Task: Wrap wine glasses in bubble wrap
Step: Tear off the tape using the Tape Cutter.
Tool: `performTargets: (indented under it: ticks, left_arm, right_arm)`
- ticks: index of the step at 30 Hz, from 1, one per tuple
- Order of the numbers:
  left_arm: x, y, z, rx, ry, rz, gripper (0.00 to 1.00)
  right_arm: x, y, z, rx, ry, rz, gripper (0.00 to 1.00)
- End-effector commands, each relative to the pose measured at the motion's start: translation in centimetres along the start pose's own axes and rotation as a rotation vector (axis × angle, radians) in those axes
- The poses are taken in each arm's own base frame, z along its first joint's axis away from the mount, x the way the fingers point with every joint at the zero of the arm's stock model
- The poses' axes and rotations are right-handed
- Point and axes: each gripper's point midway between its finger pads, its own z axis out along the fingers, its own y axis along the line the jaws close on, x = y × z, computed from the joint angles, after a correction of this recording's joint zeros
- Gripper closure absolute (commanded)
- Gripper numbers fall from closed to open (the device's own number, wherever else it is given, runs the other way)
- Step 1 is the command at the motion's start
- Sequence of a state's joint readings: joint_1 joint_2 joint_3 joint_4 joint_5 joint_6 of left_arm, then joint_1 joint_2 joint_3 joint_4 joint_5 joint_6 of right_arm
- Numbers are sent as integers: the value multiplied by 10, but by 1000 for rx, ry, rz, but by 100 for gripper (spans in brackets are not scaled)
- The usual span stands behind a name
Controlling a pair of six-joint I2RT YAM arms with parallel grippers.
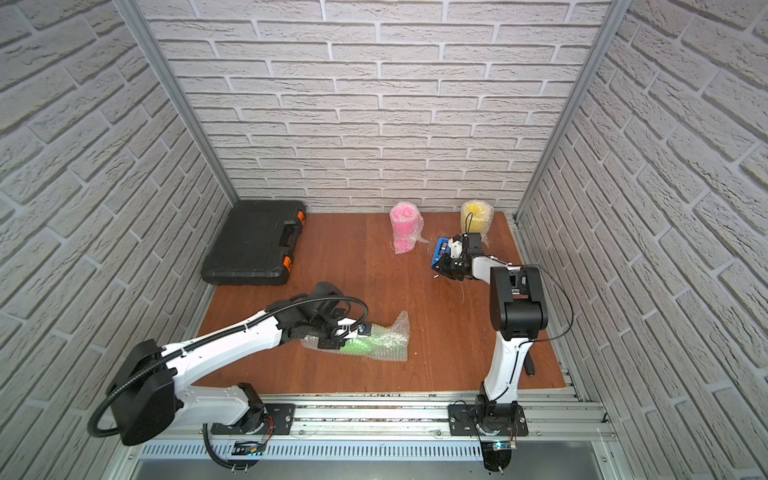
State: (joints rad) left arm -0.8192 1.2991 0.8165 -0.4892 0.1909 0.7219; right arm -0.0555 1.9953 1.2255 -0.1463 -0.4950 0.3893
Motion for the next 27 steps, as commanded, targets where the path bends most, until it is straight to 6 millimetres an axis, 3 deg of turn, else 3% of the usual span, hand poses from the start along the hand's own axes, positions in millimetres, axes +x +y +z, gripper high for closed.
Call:
performTargets:
  ticks: [1, 8, 15, 17, 27]
  left_arm:
    - [26, -24, 11, 96, 103, -26, 85]
    - [26, -24, 11, 97, 103, -24, 85]
    - [26, -24, 11, 98, 104, -24, 85]
    - [26, -23, 11, 96, 104, -25, 85]
    - [28, -25, 12, 102, 112, -28, 85]
  right_arm:
    - [-8, 3, 2, -15, -14, -3, 73]
    - [-13, 2, -1, 3, -31, -11, 75]
    - [-9, 1, -2, 13, -14, 4, 89]
    - [-3, -2, -2, 27, 17, 27, 97]
    - [56, -47, -8, 264, 219, 241, 97]
